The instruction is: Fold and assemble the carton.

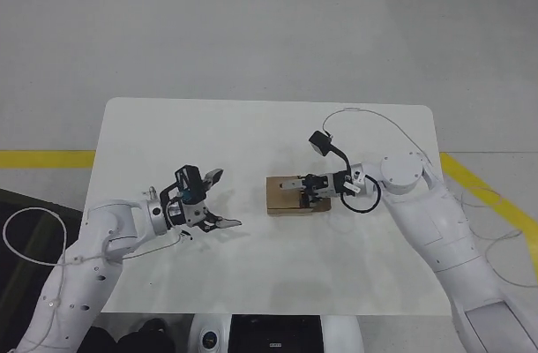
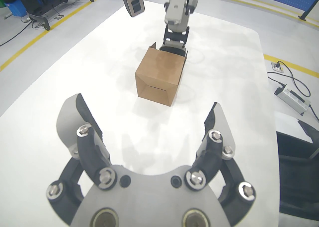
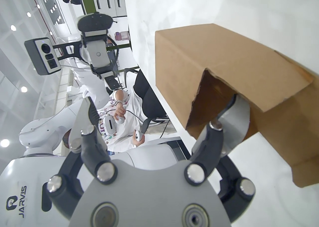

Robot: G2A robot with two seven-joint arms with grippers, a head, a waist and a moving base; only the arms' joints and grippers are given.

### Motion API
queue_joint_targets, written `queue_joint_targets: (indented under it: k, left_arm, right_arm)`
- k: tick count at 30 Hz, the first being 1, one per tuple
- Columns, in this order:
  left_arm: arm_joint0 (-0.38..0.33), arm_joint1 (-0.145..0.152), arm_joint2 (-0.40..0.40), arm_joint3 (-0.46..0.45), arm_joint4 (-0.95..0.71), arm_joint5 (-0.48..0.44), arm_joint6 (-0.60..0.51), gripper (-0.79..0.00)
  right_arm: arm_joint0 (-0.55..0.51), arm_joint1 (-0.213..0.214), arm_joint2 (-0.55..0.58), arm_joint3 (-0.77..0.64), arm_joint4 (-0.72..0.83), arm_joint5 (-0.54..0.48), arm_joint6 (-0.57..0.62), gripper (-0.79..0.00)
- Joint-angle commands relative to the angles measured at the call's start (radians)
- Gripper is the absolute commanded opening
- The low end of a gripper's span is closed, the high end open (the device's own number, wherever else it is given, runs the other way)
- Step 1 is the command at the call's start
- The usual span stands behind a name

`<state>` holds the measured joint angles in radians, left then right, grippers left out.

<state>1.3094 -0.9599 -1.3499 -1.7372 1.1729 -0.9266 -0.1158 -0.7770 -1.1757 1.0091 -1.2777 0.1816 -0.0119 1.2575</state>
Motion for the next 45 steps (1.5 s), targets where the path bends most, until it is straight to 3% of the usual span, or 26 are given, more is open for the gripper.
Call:
queue_joint_targets:
  k: [1,7,12,25,33,45]
  left_arm:
    - [-0.011,-0.001,0.02,0.001,0.038,-0.009,0.007,0.0]
    - [-0.061,-0.009,0.096,0.012,0.146,-0.031,0.035,0.0]
    - [-0.132,-0.023,0.17,0.084,0.183,-0.032,0.056,0.0]
    - [-0.257,-0.071,0.328,0.213,0.206,0.092,0.139,0.0]
    - [-0.303,-0.088,0.373,0.281,0.22,0.111,0.161,0.0]
    - [-0.334,-0.103,0.401,0.319,0.211,0.109,0.163,0.0]
  right_arm:
    - [-0.019,0.009,0.025,-0.032,-0.004,0.004,-0.002,0.0]
    - [-0.075,0.033,0.089,-0.123,-0.018,0.012,-0.004,0.0]
    - [-0.126,0.052,0.15,-0.192,-0.03,0.003,-0.027,0.0]
    - [-0.299,0.087,0.261,-0.341,0.018,-0.046,-0.038,0.0]
    - [-0.354,0.09,0.266,-0.31,0.104,-0.159,-0.05,0.0]
    - [-0.338,0.085,0.204,-0.199,0.117,-0.191,-0.056,0.0]
